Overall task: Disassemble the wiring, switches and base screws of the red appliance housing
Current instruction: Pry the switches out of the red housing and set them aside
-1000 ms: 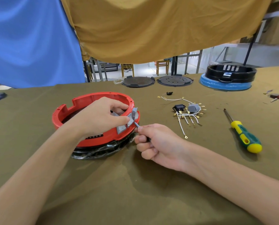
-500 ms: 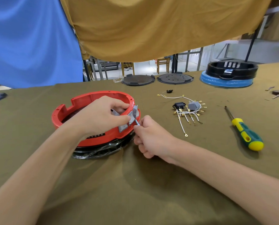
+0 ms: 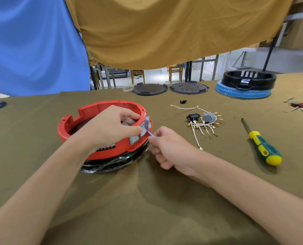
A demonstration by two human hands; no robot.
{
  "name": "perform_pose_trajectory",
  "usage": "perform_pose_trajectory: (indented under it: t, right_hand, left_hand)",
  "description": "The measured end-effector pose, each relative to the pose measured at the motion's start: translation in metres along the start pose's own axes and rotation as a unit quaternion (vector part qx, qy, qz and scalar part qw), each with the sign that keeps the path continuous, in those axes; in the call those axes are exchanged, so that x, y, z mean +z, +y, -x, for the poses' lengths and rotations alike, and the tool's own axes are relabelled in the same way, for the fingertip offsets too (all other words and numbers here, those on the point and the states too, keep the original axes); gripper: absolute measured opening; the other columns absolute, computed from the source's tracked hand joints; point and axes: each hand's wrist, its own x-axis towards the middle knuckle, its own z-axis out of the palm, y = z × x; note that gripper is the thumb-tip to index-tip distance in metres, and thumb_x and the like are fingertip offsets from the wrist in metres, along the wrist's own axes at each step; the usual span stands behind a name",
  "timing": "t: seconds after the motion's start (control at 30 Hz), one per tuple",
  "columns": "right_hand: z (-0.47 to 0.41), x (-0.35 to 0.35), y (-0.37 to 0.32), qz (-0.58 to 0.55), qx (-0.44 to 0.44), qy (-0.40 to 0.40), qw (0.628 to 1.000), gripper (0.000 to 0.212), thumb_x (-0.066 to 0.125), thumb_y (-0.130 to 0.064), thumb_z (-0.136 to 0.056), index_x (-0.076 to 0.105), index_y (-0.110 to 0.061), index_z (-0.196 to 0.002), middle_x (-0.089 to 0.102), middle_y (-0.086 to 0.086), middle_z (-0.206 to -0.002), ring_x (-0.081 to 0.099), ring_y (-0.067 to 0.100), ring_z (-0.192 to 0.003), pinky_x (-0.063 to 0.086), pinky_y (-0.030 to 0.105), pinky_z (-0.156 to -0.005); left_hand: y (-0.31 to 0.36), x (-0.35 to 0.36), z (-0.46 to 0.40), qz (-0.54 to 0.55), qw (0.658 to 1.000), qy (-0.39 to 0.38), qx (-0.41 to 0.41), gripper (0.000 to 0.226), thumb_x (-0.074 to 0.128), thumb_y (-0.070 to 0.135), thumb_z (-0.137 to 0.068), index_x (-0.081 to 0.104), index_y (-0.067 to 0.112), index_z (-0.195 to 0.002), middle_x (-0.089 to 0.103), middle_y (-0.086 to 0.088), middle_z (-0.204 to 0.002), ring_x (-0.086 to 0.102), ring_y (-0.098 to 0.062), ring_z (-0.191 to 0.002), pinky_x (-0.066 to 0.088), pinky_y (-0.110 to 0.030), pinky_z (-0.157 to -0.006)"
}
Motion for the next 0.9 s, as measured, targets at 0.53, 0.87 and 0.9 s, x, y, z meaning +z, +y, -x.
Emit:
perform_pose_trajectory:
  t: [0.53,0.87,0.9]
  right_hand:
    - [-0.001,0.02,-0.006,-0.104,0.035,0.014,0.994,0.021,0.033,-0.007,-0.103,0.032,-0.019,-0.086,0.029,0.0,-0.062,0.019,0.008,-0.042,0.016,0.014,-0.037]
    - [0.003,0.031,0.0,-0.354,0.043,-0.006,0.934,0.025,0.035,-0.007,-0.107,0.036,-0.014,-0.083,0.033,-0.003,-0.054,0.021,0.005,-0.038,0.019,0.016,-0.03]
    - [0.003,0.031,0.001,-0.349,0.036,-0.003,0.936,0.022,0.036,-0.007,-0.107,0.035,-0.014,-0.086,0.034,-0.003,-0.053,0.021,0.005,-0.038,0.019,0.016,-0.03]
  left_hand:
    - [0.0,0.0,0.0,-0.012,1.0,0.0,-0.005,0.027,0.077,0.03,-0.082,0.071,0.036,-0.108,0.072,0.018,-0.096,0.062,0.011,-0.087,0.044,-0.014,-0.074]
    - [0.0,-0.001,0.001,0.005,1.0,-0.001,-0.009,0.023,0.077,0.031,-0.081,0.065,0.046,-0.094,0.07,0.02,-0.094,0.061,0.011,-0.089,0.045,-0.017,-0.078]
    - [0.001,-0.001,0.001,0.005,1.0,-0.001,-0.008,0.023,0.077,0.03,-0.081,0.066,0.046,-0.092,0.07,0.02,-0.093,0.061,0.013,-0.089,0.044,-0.017,-0.078]
